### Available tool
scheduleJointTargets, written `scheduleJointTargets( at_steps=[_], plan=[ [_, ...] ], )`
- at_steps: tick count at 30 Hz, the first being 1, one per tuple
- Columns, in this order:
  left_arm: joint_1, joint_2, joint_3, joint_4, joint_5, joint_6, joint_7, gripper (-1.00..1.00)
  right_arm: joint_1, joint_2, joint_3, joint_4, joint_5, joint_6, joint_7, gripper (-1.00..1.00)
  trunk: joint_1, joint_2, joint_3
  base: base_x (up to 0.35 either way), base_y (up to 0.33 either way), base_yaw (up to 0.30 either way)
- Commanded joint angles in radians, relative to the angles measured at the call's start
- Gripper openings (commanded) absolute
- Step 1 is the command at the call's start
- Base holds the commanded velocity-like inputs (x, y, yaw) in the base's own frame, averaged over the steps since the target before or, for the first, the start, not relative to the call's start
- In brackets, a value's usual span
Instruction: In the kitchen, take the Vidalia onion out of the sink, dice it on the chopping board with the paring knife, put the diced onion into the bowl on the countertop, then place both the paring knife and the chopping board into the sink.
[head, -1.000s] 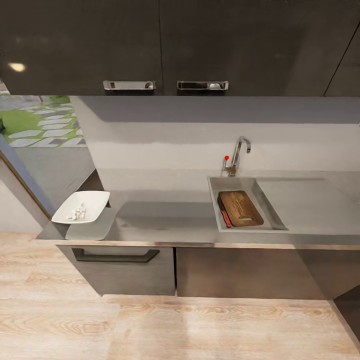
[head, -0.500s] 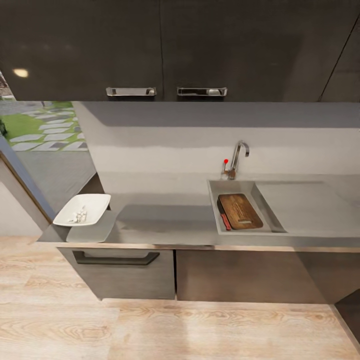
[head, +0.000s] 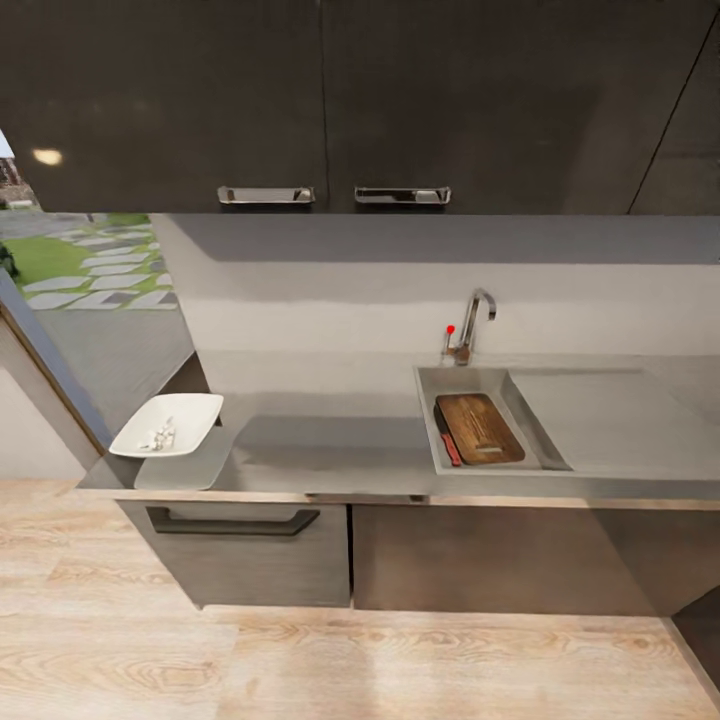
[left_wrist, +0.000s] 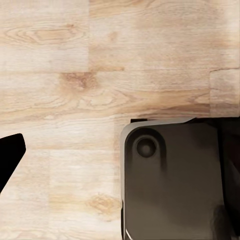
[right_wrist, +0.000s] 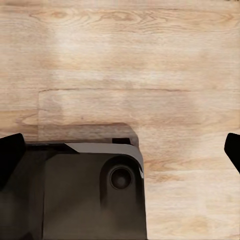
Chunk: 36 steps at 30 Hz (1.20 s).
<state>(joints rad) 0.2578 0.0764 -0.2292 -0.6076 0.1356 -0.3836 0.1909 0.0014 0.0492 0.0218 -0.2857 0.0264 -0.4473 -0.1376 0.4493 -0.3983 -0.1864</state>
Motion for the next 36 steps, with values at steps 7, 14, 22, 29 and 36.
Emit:
scheduleJointTargets(
  at_steps=[7,14,22,29,36],
  plan=[
    [0.000,-0.004,-0.009,0.001,0.011,-0.002,0.007,1.00,0.000,0.008,0.001,-0.002,0.003,-0.001,-0.007,1.00,0.001,-0.002,0.010,0.000,0.000,0.000],
    [0.000,0.000,-0.008,-0.001,0.011,-0.002,0.007,1.00,0.000,0.018,0.001,-0.003,0.004,-0.001,-0.007,1.00,0.001,-0.002,0.021,0.000,0.000,0.000],
    [0.000,0.001,-0.008,0.000,0.011,-0.002,0.007,1.00,0.000,0.013,-0.001,0.000,0.004,-0.001,-0.007,1.00,0.001,-0.002,0.033,0.000,0.000,0.000],
    [0.000,0.001,-0.007,0.001,0.012,-0.002,0.007,1.00,0.000,0.008,0.001,0.002,0.006,-0.001,-0.007,1.00,0.001,-0.002,0.044,0.000,0.000,0.000],
    [0.000,0.002,-0.007,0.001,0.012,-0.002,0.007,1.00,0.000,0.004,0.002,0.004,0.008,0.000,-0.007,1.00,0.001,-0.002,0.055,0.000,0.000,0.000]
  ],
)
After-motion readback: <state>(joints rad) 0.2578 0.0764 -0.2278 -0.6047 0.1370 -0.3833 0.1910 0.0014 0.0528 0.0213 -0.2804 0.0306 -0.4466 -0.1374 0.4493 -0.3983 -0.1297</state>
